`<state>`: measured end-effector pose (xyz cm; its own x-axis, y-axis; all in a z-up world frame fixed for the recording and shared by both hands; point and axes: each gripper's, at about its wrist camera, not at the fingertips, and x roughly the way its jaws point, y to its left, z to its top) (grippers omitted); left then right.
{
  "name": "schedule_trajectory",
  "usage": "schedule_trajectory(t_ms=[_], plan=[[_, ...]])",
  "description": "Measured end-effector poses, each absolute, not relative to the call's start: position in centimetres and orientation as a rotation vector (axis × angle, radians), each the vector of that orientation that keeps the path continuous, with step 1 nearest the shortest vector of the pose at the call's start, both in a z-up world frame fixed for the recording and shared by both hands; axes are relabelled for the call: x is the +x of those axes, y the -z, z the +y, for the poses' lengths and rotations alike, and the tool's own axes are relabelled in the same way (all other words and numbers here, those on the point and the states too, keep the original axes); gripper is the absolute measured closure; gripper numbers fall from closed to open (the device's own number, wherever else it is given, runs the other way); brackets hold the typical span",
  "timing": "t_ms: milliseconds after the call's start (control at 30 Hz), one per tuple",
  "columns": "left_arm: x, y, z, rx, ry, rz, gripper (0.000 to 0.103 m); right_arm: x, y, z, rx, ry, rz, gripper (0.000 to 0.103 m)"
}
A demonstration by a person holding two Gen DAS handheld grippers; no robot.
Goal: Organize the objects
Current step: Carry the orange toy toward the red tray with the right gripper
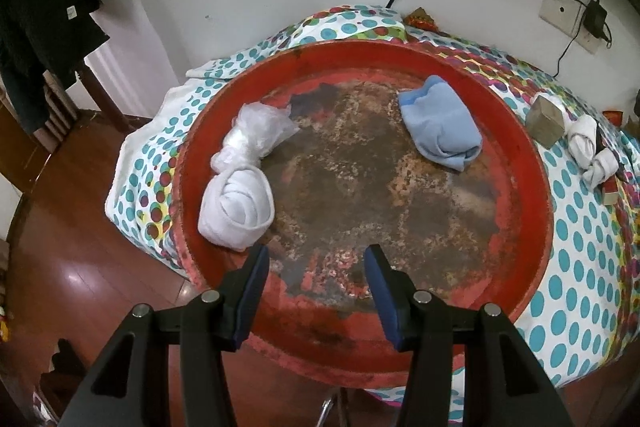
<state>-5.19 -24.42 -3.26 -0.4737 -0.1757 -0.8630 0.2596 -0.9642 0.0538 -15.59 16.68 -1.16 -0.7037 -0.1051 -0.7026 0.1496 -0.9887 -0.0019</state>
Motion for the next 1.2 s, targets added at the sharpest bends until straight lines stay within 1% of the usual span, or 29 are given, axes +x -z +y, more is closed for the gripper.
schedule_trajectory(t_ms=[133,200,600,867,1200], plan=[[-5.3,3.4,-24.4,1.458,2.498,0.122,0.052,-15.3,0.3,12.9,1.106,2.703,0.121,0.057],[-5.3,3.5,-24.5,1.461,2.497,0.128,0.052,-15.2,0.2,10.2,1.093,2.66,0.177,0.057],[-5.3,3.9,-25.0,1.484,2.489,0.15,0.052,-14.2,-0.3,-2.1,1.019,2.424,0.326,0.057],[-5.3,3.7,-25.6,1.475,2.481,0.169,0.052,-13.8,-0.4,-7.1,1.017,2.332,0.364,0.057],[-5.1,3.6,-26.5,1.465,2.471,0.186,0.052,-14.9,1.7,-11.6,1.071,2.266,0.405,0.057]])
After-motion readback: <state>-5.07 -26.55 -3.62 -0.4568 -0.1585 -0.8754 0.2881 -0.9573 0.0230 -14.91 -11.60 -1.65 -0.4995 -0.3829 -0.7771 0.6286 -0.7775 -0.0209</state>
